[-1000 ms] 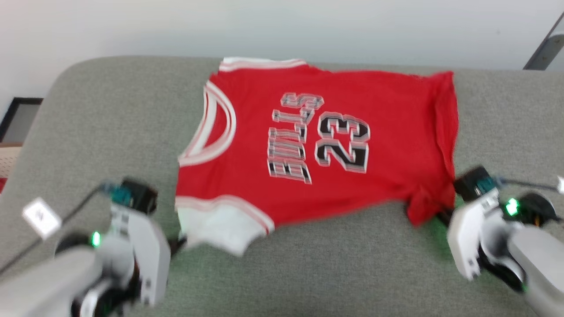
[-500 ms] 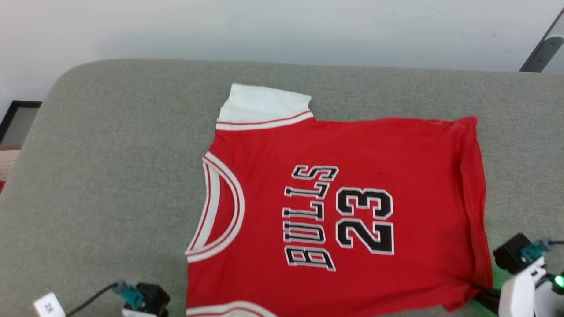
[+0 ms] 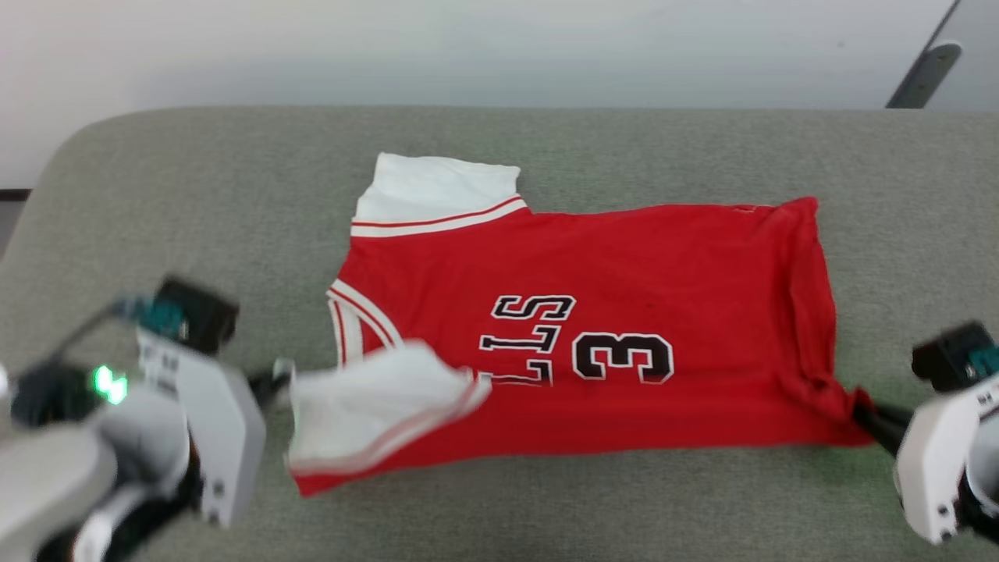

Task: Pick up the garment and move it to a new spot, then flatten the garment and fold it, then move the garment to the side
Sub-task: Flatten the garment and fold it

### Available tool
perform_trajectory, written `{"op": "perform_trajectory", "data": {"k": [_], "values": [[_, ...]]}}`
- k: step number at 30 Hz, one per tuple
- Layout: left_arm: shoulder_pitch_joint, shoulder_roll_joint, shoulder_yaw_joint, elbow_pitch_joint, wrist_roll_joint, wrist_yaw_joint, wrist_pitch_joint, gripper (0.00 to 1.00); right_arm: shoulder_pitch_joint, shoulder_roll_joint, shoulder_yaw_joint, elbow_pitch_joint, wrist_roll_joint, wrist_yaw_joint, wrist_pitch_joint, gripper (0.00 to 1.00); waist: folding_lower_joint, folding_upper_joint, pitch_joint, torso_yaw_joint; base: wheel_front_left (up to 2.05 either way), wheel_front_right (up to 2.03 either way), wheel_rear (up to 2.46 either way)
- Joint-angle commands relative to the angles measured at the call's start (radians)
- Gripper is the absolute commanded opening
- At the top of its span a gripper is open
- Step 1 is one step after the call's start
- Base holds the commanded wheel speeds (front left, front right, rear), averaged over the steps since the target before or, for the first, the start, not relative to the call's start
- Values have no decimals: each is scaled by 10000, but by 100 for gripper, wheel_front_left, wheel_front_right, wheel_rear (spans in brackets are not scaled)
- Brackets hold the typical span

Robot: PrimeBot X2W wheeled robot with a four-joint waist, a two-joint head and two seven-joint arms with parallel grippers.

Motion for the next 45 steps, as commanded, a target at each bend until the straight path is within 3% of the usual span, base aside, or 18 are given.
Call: {"op": "perform_trajectory", "data": {"k": [1, 8, 13, 19, 27, 28, 29, 30, 32, 33, 34, 35, 36, 45], "values": [[-452, -236, 87, 387, 252, -414, 199, 0, -271, 262, -260, 28, -282, -19, 137, 0, 0, 0, 43, -147, 0, 0, 0], [-1985, -1762, 75, 3474, 880, -2355, 583, 0, -1321, 1532, -371, 782, -1266, -19, 668, 0, 0, 0, 185, -450, 0, 0, 0], [-2397, -3010, -125, 5900, 759, -3360, 763, 0, -2269, 2173, 6, 2014, -1684, -19, 546, 0, 0, 0, 350, -623, 0, 0, 0], [-2294, -4221, -414, 8358, 515, -4219, 1101, 0, -3166, 2785, 853, 3428, -1797, -19, 384, 0, 0, 0, 500, -717, 0, 0, 0], [-2143, -5374, -536, 10863, 58, -4765, 1594, 0, -3999, 3189, 1780, 4490, -1374, -17, 227, 0, 0, 0, 658, -755, 0, 0, 0], [-2136, -5483, -555, 11094, 2, -4800, 1671, 5, -4081, 3203, 1864, 4575, -1330, -17, 213, 0, 0, 0, 663, -749, 0, 0, 0], [-2131, -5604, -532, 11319, -80, -4835, 1698, 26, -4184, 3189, 1951, 4646, -1311, -17, 173, 0, 0, 0, 663, -739, 0, 0, 0], [-2156, -5710, -530, 11475, -54, -4883, 1687, 43, -4269, 3175, 2002, 4723, -1270, -19, 101, 3, 0, 0, 661, -720, 0, 0, 0], [-2296, -5882, -429, 11767, -163, -4913, 1579, 96, -4364, 3147, 2108, 4828, -1158, -17, 17, 18, 0, 0, 634, -673, 0, 0, 0], [-2378, -5925, -383, 11882, -181, -4946, 1522, 100, -4403, 3121, 2167, 4849, -1103, -17, -17, 30, 0, 0, 611, -650, 0, 0, 0], [-2461, -5956, -379, 11983, -160, -4981, 1496, 100, -4465, 3068, 2190, 4861, -1064, -17, -111, 49, 0, 0, 577, -618, 0, 0, 0], [-2529, -5985, -354, 12070, -179, -4989, 1472, 100, -4511, 3023, 2212, 4872, -1031, -19, -152, 95, 0, 0, 538, -589, 0, 0, 0], [-2572, -6037, -333, 12124, -216, -4997, 1486, 100, -4523, 2997, 2247, 4856, -981, -17, -185, 100, 0, 0, 487, -561, 0, 0, 0], [-2773, -5909, -367, 11635, -215, -4833, 1906, 100, -3991, 2449, 1541, 4066, -1100, -17, -1284, 100, 0, 0, -32, -178, 0, 0, 0]]}}
